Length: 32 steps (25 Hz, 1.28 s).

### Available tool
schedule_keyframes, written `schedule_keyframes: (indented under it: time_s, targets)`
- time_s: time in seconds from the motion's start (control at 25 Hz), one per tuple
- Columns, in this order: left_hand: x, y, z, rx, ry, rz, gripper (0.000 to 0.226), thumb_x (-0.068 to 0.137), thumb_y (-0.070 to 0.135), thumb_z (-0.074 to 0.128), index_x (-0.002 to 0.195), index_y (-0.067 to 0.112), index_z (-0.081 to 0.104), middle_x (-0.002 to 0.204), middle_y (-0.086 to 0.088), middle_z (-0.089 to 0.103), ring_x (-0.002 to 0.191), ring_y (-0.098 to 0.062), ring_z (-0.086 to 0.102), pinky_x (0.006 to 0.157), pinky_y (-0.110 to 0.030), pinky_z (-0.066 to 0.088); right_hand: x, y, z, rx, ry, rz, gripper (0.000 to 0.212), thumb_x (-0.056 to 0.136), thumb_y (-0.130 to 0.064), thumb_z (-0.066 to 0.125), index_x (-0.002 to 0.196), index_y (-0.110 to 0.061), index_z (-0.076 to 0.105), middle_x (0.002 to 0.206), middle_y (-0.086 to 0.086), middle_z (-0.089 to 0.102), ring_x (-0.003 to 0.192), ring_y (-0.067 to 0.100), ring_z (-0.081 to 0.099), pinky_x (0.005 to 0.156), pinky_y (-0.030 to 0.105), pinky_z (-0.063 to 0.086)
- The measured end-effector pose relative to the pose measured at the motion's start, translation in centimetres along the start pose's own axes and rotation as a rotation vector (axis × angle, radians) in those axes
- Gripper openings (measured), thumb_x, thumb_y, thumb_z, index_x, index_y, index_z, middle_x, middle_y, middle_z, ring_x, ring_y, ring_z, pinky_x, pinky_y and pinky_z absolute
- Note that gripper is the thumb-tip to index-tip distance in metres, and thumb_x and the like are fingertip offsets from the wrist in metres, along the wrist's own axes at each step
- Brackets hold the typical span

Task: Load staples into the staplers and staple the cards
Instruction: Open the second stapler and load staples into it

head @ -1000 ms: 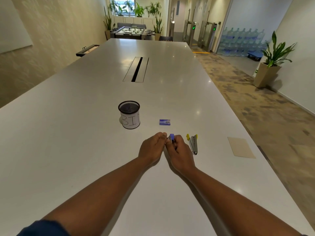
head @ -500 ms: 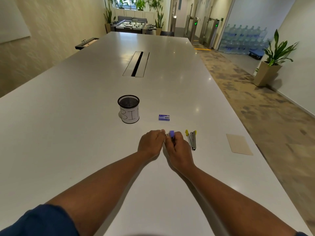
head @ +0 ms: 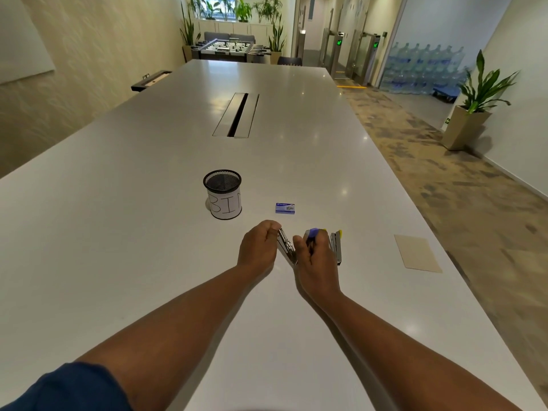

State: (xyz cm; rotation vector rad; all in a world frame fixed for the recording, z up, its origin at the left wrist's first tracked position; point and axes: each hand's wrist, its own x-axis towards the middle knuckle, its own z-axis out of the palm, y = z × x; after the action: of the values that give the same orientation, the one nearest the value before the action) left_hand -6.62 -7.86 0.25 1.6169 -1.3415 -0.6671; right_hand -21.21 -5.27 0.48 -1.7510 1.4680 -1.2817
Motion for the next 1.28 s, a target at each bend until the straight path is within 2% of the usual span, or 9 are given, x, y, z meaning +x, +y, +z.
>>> schedule_keyframes:
  time_s: [0.36, 0.56, 0.68, 0.76, 0.92, 1.0, 1.08, 1.16, 1.28]
  targets:
    - [0.3, -0.2, 0.1, 0.097, 0.015, 0.005, 0.026, 0.104, 0.017, 0.049, 0.120, 0.018, 0.069, 0.120, -0.001, 0.069, 0.106, -0.016, 0.063, 0.092, -0.025, 0.046, -0.4, -0.4, -0.3, -0.010, -0.004, -0.017, 0.024, 0.090, -0.047, 0.065, 0.085, -0.040, 0.043, 0.066, -0.009, 0.059, 0.056, 0.009, 0.059, 0.050, 0.016, 0.041]
    - [0.5, -0.2, 0.4, 0.153, 0.003, -0.011, 0.027, 0.103, 0.020, 0.051, 0.122, 0.019, 0.070, 0.121, 0.000, 0.071, 0.109, -0.016, 0.064, 0.091, -0.024, 0.044, -1.0, -0.3, -0.6, -0.078, 0.019, -0.004, 0.037, 0.085, -0.037, 0.078, 0.076, -0.033, 0.042, 0.065, -0.012, 0.059, 0.059, 0.005, 0.058, 0.050, 0.012, 0.039]
    - [0.7, -0.1, 0.5, 0.196, 0.020, 0.015, 0.023, 0.101, 0.017, 0.052, 0.104, 0.020, 0.074, 0.111, -0.002, 0.073, 0.096, -0.016, 0.062, 0.085, -0.029, 0.046, -1.7, -0.2, -1.0, -0.116, 0.044, 0.041, 0.035, 0.083, -0.035, 0.080, 0.076, -0.028, 0.045, 0.069, -0.012, 0.061, 0.063, 0.009, 0.059, 0.055, 0.027, 0.047]
    - [0.6, 0.0, 0.5, 0.225, 0.032, 0.043, 0.024, 0.098, 0.016, 0.052, 0.081, 0.025, 0.066, 0.094, -0.005, 0.073, 0.080, -0.013, 0.055, 0.077, -0.035, 0.050, -2.3, -0.3, -1.3, -0.173, 0.042, 0.045, 0.030, 0.084, -0.036, 0.077, 0.075, -0.028, 0.049, 0.067, -0.011, 0.063, 0.064, 0.008, 0.060, 0.056, 0.029, 0.048]
    - [0.6, 0.0, 0.4, 0.253, 0.025, 0.063, 0.032, 0.097, 0.016, 0.050, 0.066, 0.017, 0.053, 0.073, 0.001, 0.066, 0.069, -0.017, 0.057, 0.065, -0.035, 0.048, -2.9, -1.0, -1.4, -0.324, -0.050, -0.039, 0.019, 0.091, -0.037, 0.065, 0.078, -0.024, 0.062, 0.064, -0.006, 0.062, 0.064, 0.012, 0.058, 0.057, 0.036, 0.049]
    - [0.5, 0.0, 0.4, 0.258, 0.010, 0.070, 0.032, 0.097, 0.017, 0.048, 0.067, 0.014, 0.058, 0.070, 0.001, 0.063, 0.071, -0.020, 0.059, 0.061, -0.033, 0.045, -3.2, -1.2, -1.4, -0.403, -0.097, -0.108, 0.021, 0.092, -0.032, 0.058, 0.074, -0.020, 0.060, 0.062, -0.005, 0.058, 0.065, 0.018, 0.054, 0.057, 0.039, 0.045]
    - [0.6, 0.1, 0.4, 0.231, -0.002, 0.073, 0.030, 0.098, 0.017, 0.050, 0.074, 0.014, 0.067, 0.082, -0.001, 0.069, 0.080, -0.020, 0.062, 0.069, -0.035, 0.050, -3.8, -1.4, -1.3, -0.476, -0.120, -0.171, 0.018, 0.089, -0.024, 0.052, 0.072, -0.020, 0.052, 0.062, -0.005, 0.050, 0.065, 0.021, 0.046, 0.058, 0.039, 0.038]
    - [0.6, 0.1, 0.3, 0.209, -0.006, 0.070, 0.026, 0.100, 0.018, 0.052, 0.088, 0.013, 0.075, 0.098, -0.001, 0.071, 0.090, -0.018, 0.063, 0.080, -0.035, 0.053, -4.4, -1.3, -1.2, -0.590, -0.155, -0.237, 0.008, 0.086, -0.021, 0.050, 0.081, -0.020, 0.055, 0.069, -0.004, 0.049, 0.069, 0.022, 0.042, 0.062, 0.039, 0.039]
    - [0.6, 0.1, 0.2, 0.201, -0.015, 0.046, 0.023, 0.101, 0.019, 0.054, 0.105, 0.016, 0.076, 0.113, -0.001, 0.070, 0.103, -0.018, 0.064, 0.086, -0.028, 0.047, -4.9, -1.2, -1.0, -0.724, -0.211, -0.286, 0.020, 0.086, -0.021, 0.048, 0.102, -0.017, 0.060, 0.079, -0.001, 0.052, 0.073, 0.023, 0.043, 0.065, 0.043, 0.043]
